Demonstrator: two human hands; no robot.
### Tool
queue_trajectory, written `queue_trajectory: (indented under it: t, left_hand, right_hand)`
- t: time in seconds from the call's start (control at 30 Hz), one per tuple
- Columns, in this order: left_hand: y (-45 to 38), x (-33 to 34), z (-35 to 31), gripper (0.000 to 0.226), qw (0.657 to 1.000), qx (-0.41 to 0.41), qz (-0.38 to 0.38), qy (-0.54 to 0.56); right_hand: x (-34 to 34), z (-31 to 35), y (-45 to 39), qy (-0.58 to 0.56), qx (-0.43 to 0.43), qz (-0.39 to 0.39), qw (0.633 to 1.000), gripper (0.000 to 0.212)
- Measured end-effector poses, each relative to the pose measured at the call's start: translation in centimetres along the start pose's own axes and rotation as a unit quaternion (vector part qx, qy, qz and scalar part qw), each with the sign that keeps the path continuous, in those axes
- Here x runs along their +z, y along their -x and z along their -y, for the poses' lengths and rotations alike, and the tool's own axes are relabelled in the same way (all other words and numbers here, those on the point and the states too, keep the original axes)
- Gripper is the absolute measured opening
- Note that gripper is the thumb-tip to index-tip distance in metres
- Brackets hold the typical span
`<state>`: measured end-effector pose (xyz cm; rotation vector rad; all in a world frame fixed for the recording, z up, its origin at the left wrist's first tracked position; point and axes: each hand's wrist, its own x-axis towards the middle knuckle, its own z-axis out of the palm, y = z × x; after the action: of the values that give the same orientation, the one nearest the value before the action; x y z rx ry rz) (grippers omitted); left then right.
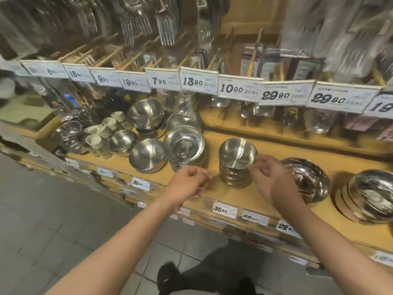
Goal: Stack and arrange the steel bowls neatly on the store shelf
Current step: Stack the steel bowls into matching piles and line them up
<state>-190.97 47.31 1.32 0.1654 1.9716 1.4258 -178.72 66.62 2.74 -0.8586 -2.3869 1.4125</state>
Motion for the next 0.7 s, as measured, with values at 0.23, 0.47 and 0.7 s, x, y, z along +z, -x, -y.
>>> queue_trajectory:
  t: [0.23, 0.47, 0.7]
  left_hand:
    - [-3.9, -13.6, 1.5, 0.020, 0.996, 0.015, -0.087, 0.022]
    - [-10.3, -17.7, 0.1, 0.017, 0.992, 0.100, -0.039, -0.065]
    - [-13.2, -15.5, -1.3, 0.030, 0.976, 0.119, -0.010, -0.180]
  right_hand:
    - [11.2, 5.7, -2.2, 0.041, 0.024, 0.049, 0.998, 0.004]
    - [16.9, 7.3, -6.2, 0.196, 0.100, -0.043, 0.975, 0.038]
    - [17.5, 6.9, -7.4, 0.199, 0.103, -0.086, 0.971, 0.035]
